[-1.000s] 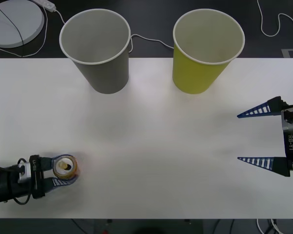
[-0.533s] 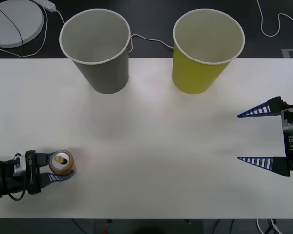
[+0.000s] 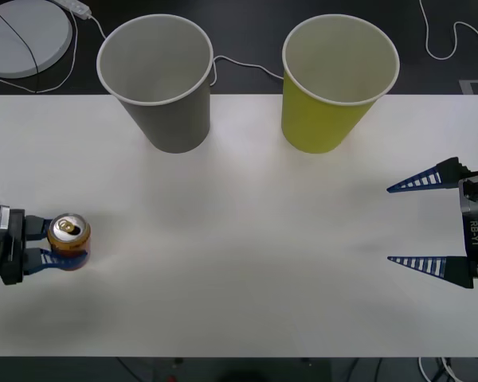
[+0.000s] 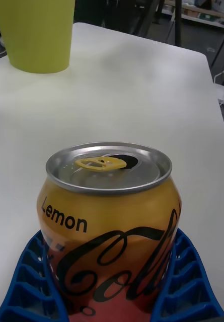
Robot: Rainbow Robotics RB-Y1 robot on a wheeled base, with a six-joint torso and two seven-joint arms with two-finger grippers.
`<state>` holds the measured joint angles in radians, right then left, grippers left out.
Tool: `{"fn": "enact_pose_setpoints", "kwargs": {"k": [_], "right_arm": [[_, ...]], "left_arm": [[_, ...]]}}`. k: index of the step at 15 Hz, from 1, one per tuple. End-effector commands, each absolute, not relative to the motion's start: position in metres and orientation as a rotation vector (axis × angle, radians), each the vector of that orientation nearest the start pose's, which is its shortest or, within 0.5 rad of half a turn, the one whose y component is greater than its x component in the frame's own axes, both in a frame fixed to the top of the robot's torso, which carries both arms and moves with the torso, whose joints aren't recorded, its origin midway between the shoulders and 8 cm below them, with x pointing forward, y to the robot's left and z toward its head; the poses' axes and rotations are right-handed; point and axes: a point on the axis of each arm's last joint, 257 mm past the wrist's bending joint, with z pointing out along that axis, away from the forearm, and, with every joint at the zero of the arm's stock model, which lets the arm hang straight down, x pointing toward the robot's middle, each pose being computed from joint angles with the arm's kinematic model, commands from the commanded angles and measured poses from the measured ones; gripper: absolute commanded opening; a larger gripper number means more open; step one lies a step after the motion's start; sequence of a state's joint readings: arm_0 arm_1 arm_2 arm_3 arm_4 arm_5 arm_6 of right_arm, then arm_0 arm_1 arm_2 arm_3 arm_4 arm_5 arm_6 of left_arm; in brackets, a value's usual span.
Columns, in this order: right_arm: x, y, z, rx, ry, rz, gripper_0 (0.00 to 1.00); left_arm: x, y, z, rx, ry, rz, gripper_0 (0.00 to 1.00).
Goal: Put the can into the green bin and the plastic bottle into the gray bin
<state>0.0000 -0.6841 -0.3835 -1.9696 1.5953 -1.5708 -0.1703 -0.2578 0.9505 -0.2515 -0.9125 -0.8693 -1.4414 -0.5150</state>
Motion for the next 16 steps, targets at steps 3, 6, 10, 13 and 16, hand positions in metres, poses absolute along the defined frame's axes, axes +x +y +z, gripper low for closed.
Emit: {"fn": "enact_pose_setpoints", "kwargs": {"k": [3, 6, 10, 13, 16], "right_arm": [[0.357, -0.250, -0.168, -1.607, 1.549, 0.294, 1.00], [0.357, -0.250, -0.168, -1.607, 1.549, 0.294, 1.00], [0.357, -0.250, -0.168, -1.607, 1.549, 0.294, 1.00], [0.357, -0.250, -0.168, -1.607, 1.549, 0.294, 1.00], [0.357, -0.250, -0.168, -1.607, 1.549, 0.294, 1.00]], "left_arm": [[0.401, 0.329, -0.220, 1.427, 1.614, -0.589, 0.00], [0.400, 0.330, -0.188, 1.476, 1.685, -0.571, 0.00], [0.398, 0.324, -0.151, 1.546, 1.756, -0.509, 0.00], [0.392, 0.302, -0.120, 1.597, 1.801, -0.439, 0.00], [0.382, 0.272, -0.094, 1.583, 1.872, -0.395, 0.00]]}}
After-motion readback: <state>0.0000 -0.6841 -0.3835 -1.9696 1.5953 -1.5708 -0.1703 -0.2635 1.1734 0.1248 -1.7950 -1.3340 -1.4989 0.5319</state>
